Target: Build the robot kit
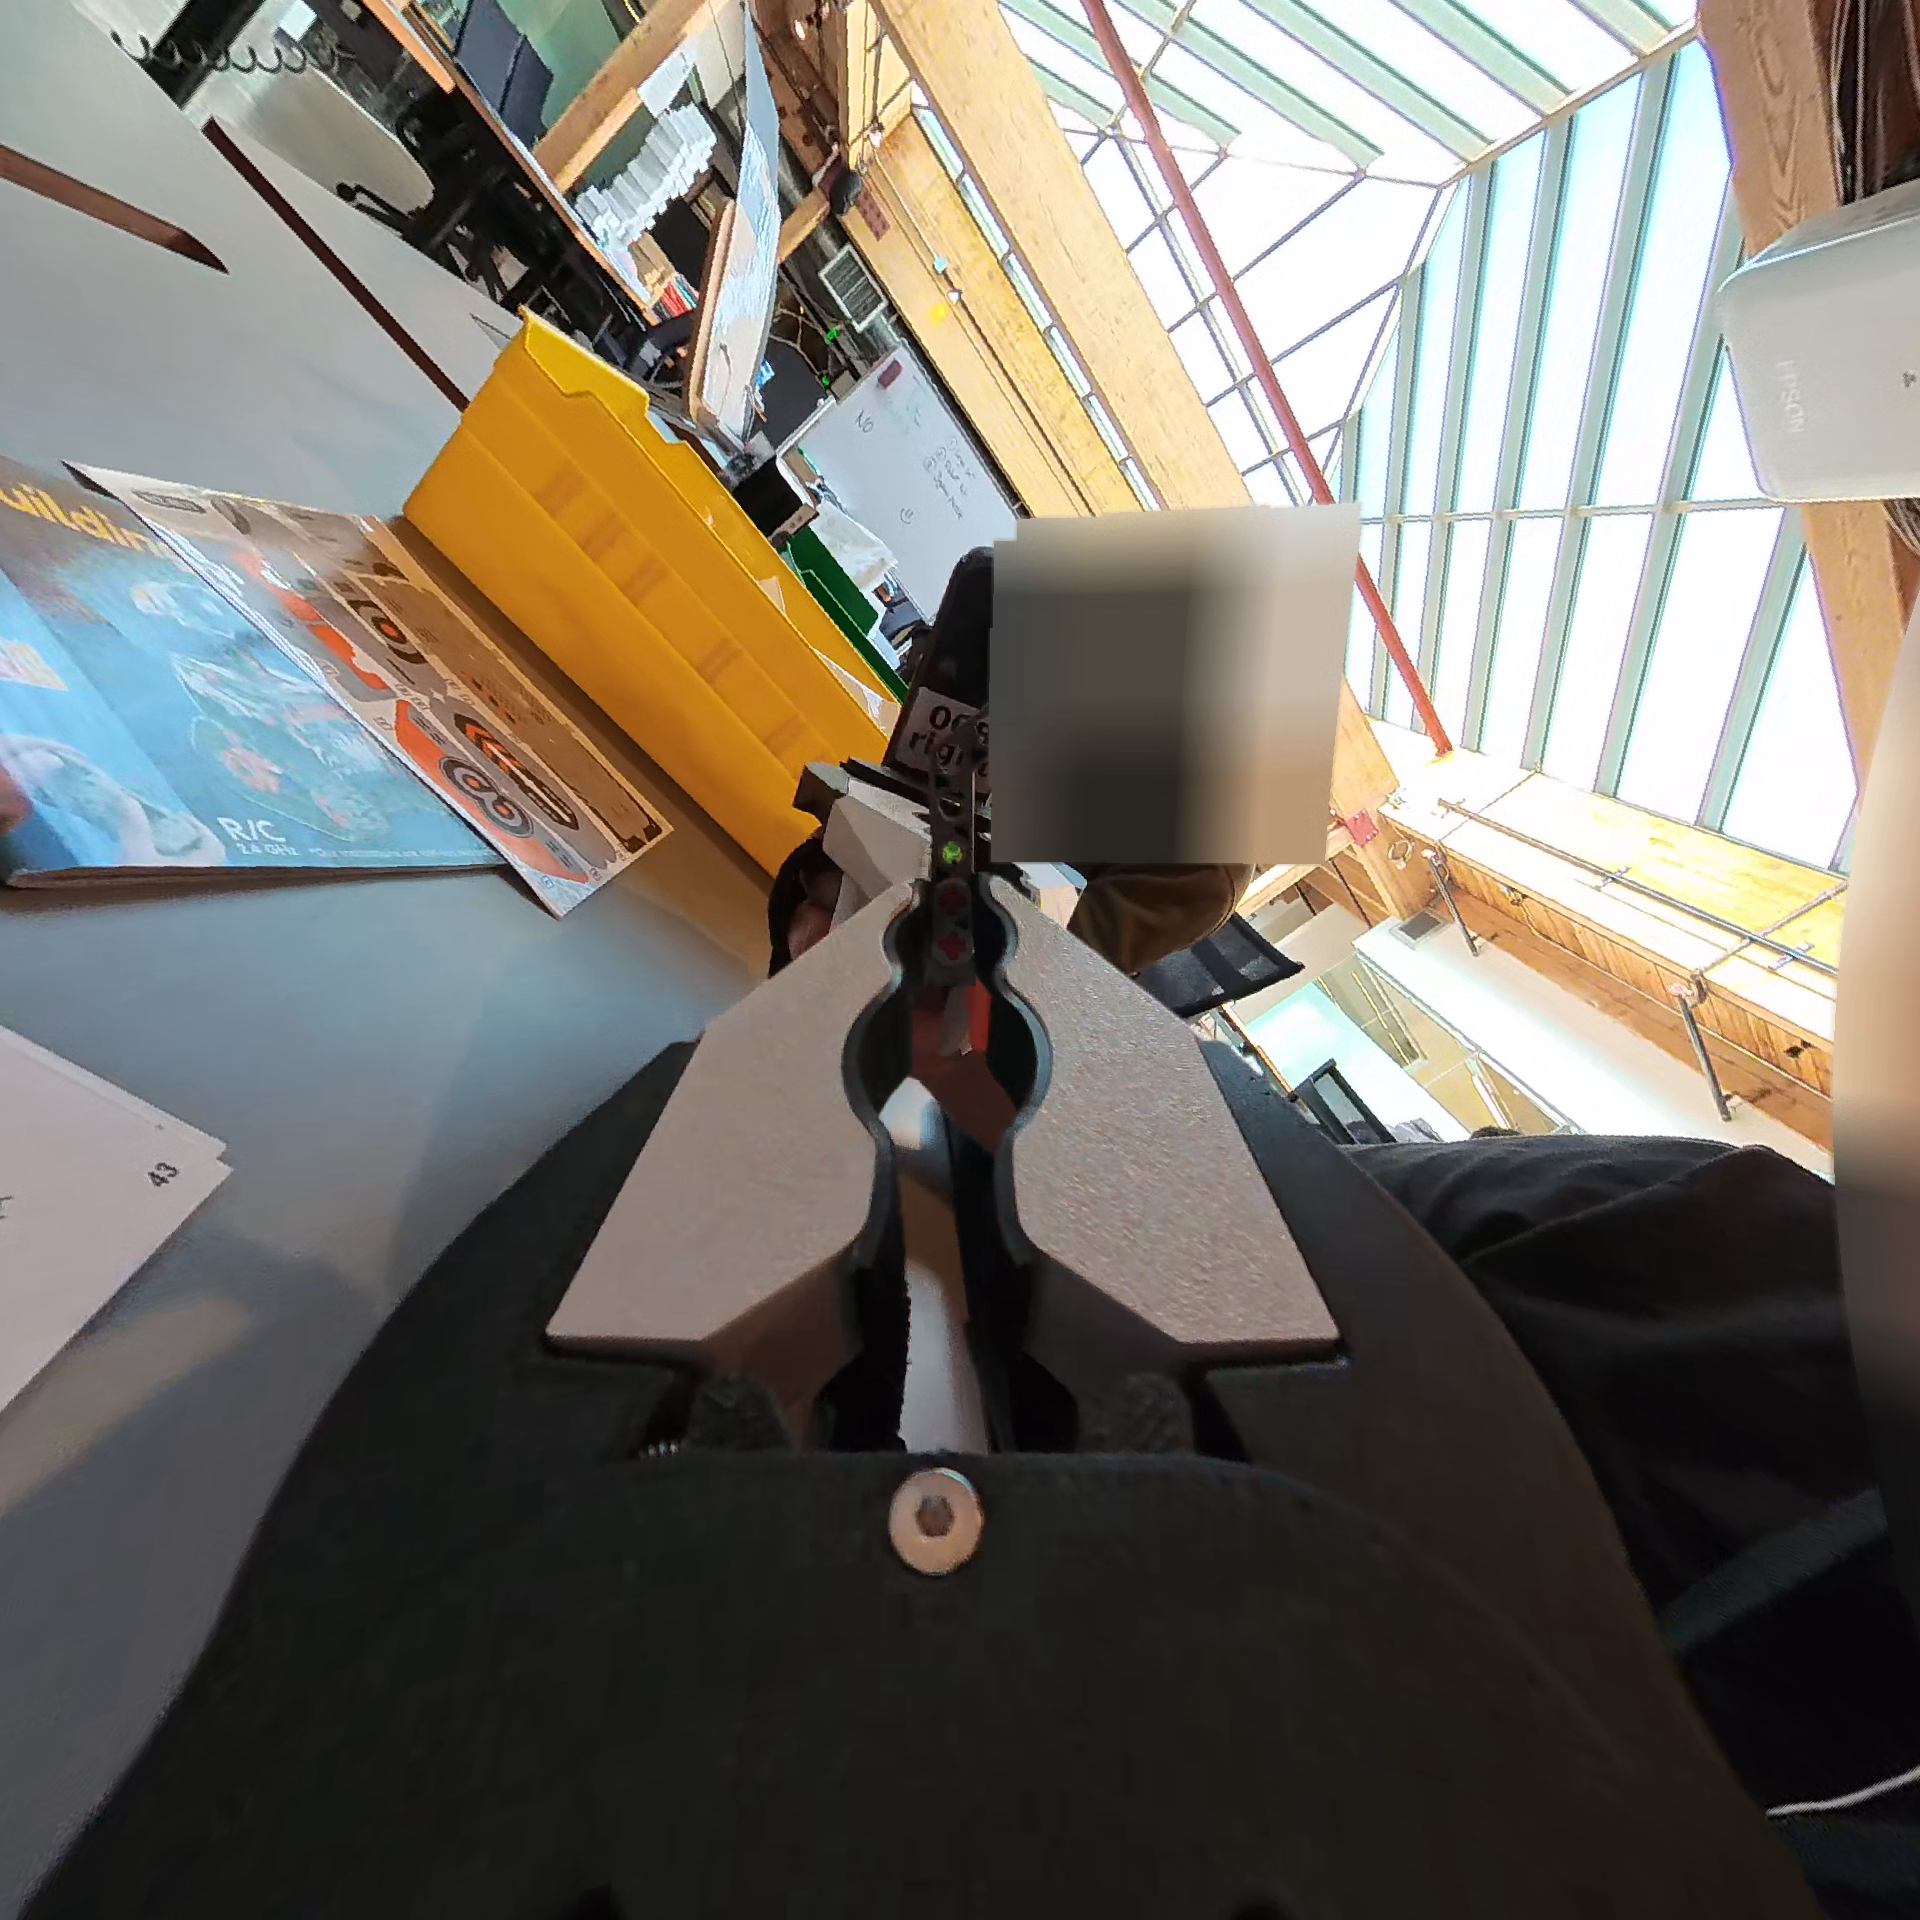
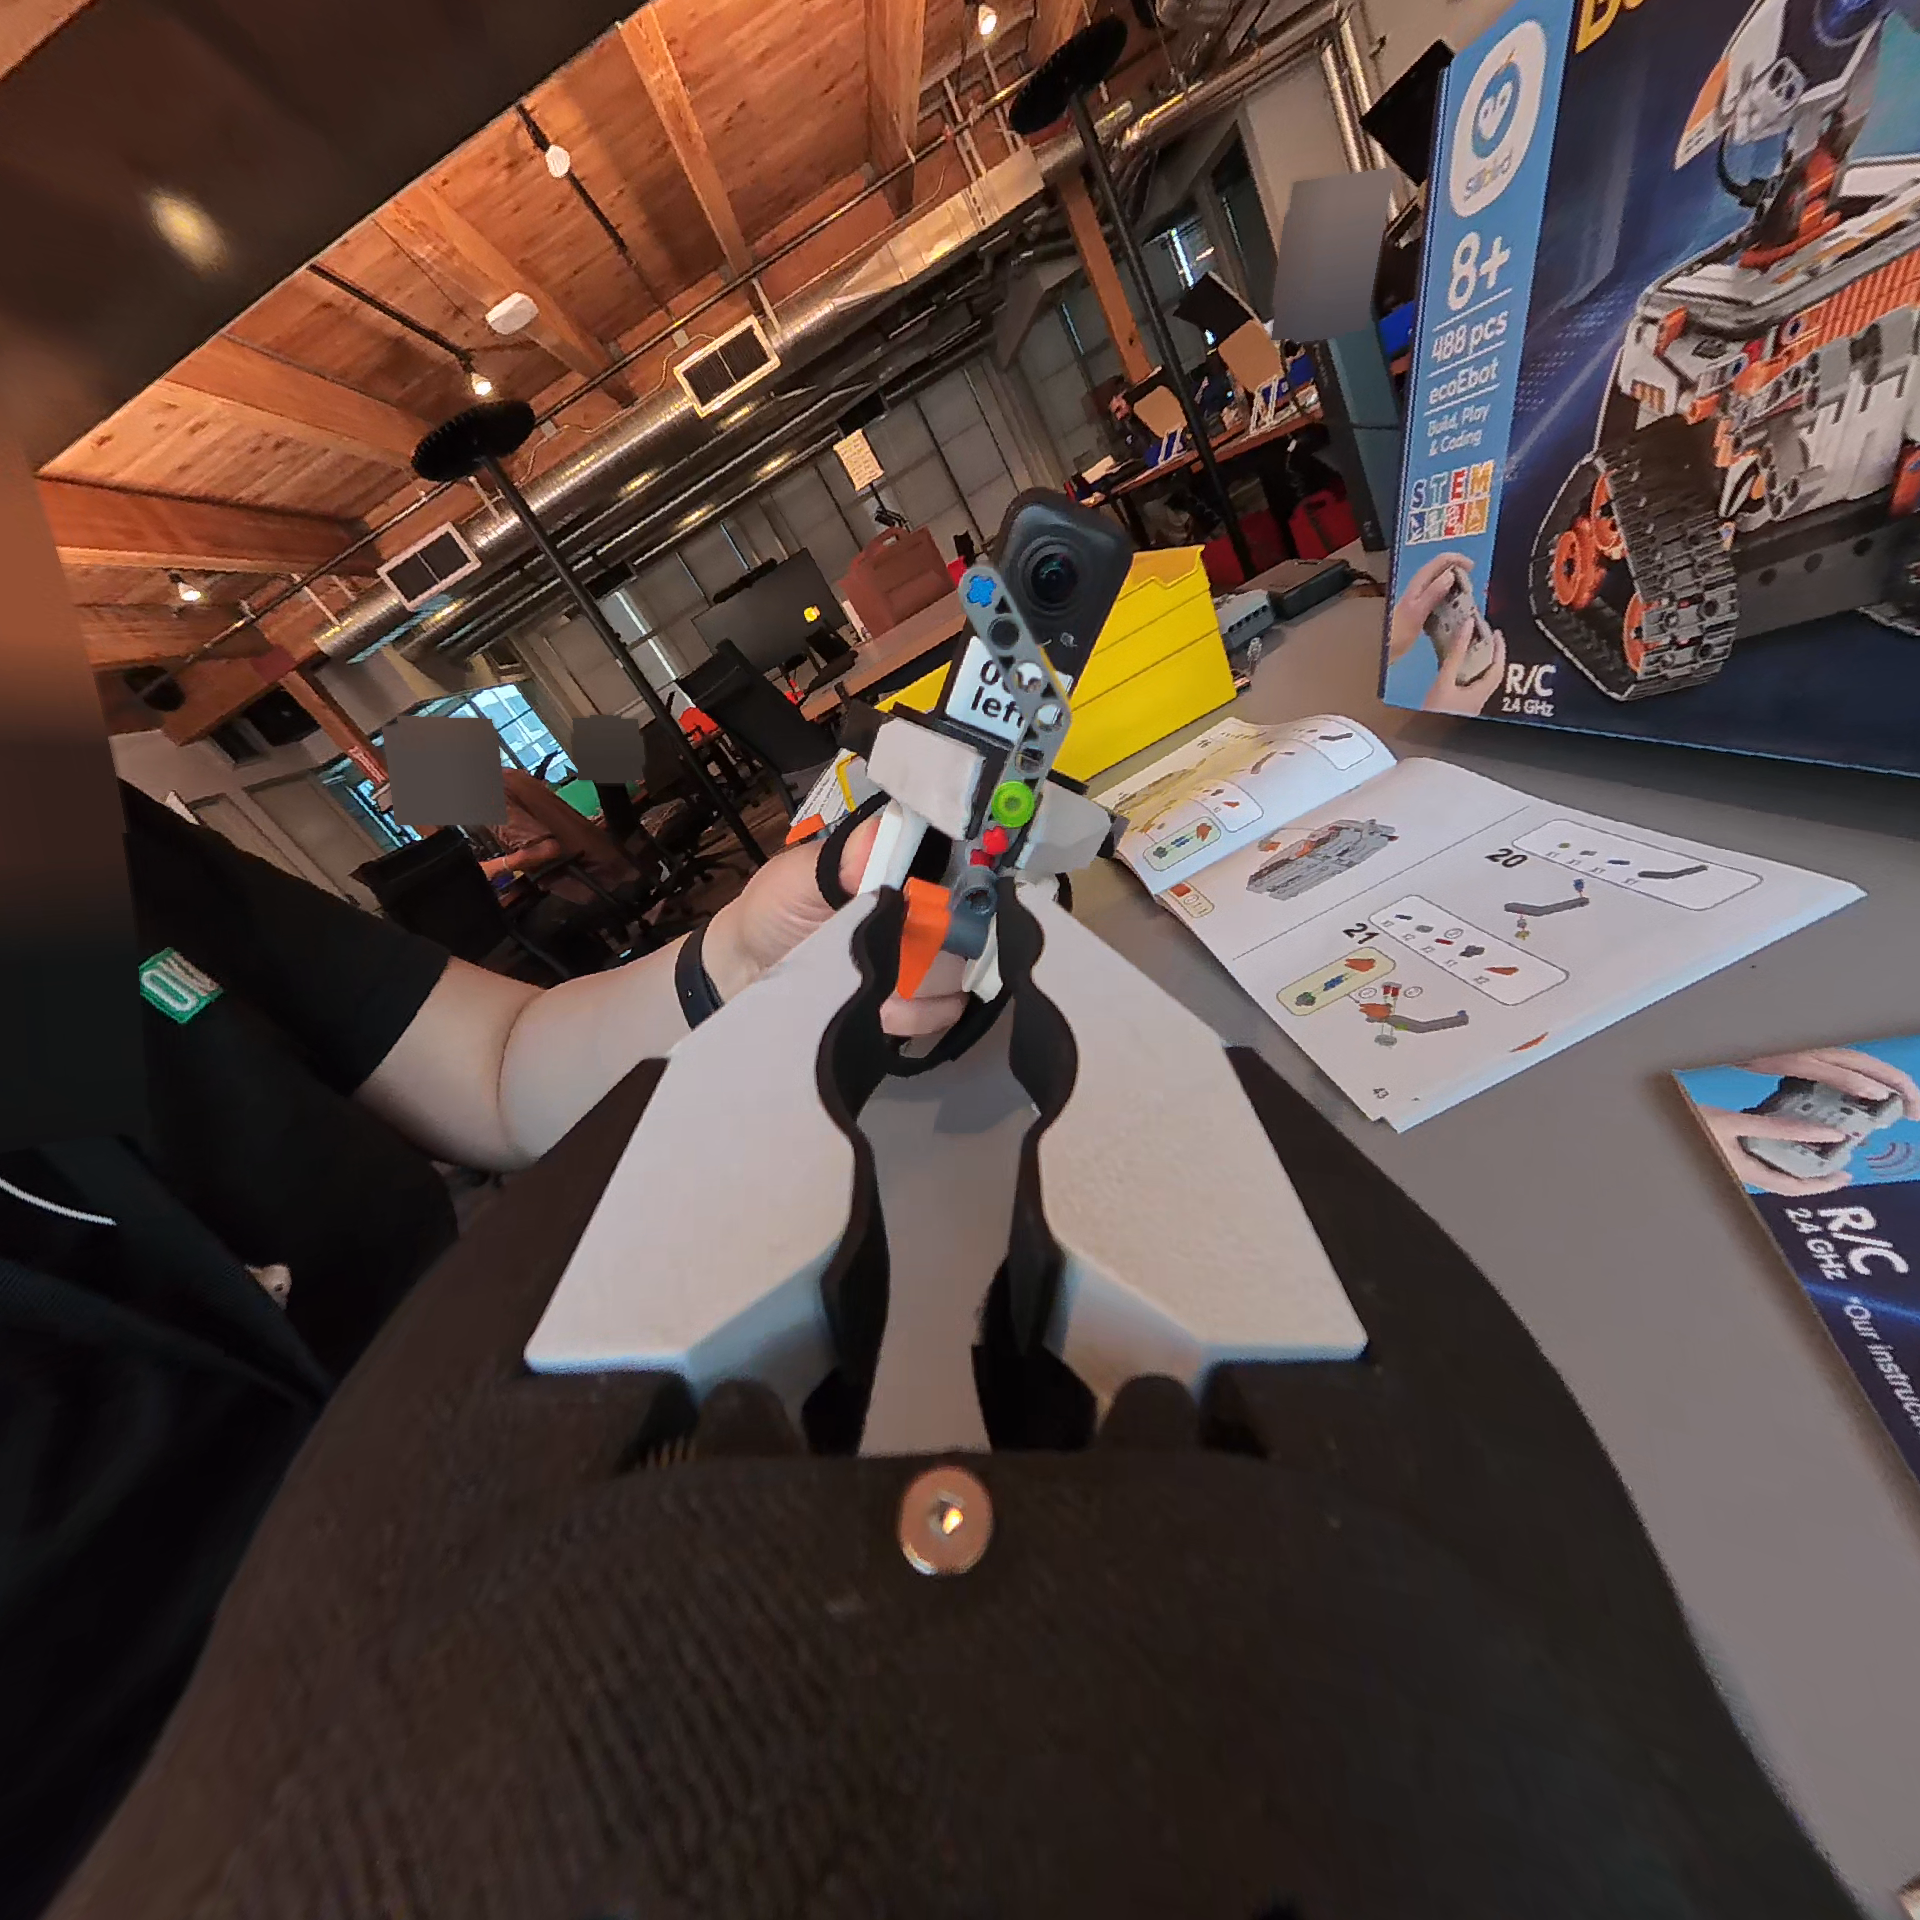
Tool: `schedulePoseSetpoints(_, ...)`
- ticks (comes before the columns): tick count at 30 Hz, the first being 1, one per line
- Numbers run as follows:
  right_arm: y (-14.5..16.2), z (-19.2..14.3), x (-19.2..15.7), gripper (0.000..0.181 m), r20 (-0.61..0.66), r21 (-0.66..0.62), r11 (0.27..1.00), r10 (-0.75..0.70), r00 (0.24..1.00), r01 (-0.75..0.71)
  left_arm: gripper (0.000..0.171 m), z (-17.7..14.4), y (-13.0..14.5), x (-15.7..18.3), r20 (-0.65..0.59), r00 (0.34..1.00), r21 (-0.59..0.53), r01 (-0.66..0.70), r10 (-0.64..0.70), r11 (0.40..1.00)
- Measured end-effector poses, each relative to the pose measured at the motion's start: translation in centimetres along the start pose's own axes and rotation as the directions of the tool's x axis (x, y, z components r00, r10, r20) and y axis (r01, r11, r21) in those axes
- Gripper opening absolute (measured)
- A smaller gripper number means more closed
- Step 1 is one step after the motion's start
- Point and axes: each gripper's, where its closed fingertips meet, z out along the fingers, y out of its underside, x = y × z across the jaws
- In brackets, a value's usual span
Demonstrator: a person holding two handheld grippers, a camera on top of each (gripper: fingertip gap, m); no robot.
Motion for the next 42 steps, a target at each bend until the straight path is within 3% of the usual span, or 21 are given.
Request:
schedulePoseSetpoints(21, 2.5, 0.2, 0.1, 0.017, -0.014, -0.159, 0.985, -0.064, 0.998, 0.061, 0.005, -0.5, 2.2, -0.9, 0.070, 0.997, -0.188, -0.028, 0.042, 0.982)
schedulePoseSetpoints(42, 1.2, 0.3, 0.7, 0.016, 0.035, -0.026, 0.979, 0.205, 0.978, -0.204, 0.005, -0.5, 0.9, -1.3, 0.062, 0.998, -0.086, -0.013, 0.018, 0.996)
